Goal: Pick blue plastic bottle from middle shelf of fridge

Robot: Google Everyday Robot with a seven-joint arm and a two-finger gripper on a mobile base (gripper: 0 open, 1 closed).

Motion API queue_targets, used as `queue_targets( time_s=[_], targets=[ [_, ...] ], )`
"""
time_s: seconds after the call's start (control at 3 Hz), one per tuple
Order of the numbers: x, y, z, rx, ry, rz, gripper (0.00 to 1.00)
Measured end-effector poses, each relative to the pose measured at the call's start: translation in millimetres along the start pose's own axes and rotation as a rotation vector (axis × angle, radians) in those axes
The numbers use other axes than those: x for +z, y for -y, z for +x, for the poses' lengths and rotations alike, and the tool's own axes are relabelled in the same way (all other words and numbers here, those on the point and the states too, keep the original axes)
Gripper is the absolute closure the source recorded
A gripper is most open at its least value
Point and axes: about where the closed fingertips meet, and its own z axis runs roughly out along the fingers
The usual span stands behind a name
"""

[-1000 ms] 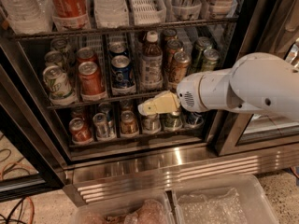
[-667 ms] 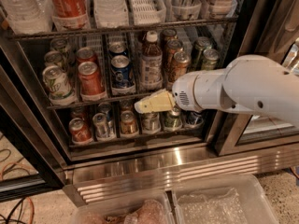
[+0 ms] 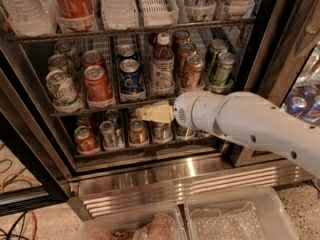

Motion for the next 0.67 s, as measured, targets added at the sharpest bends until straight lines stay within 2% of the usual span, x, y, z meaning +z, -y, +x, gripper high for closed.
queue_targets(
  time_s=[0.33,0.67],
  targets=[
    [18.8,-1.1,5.0,0.053,0.064,0.055,0.0],
    [39.8,4.1,3.2,0.039,0.119,0.124,0.0]
  ],
)
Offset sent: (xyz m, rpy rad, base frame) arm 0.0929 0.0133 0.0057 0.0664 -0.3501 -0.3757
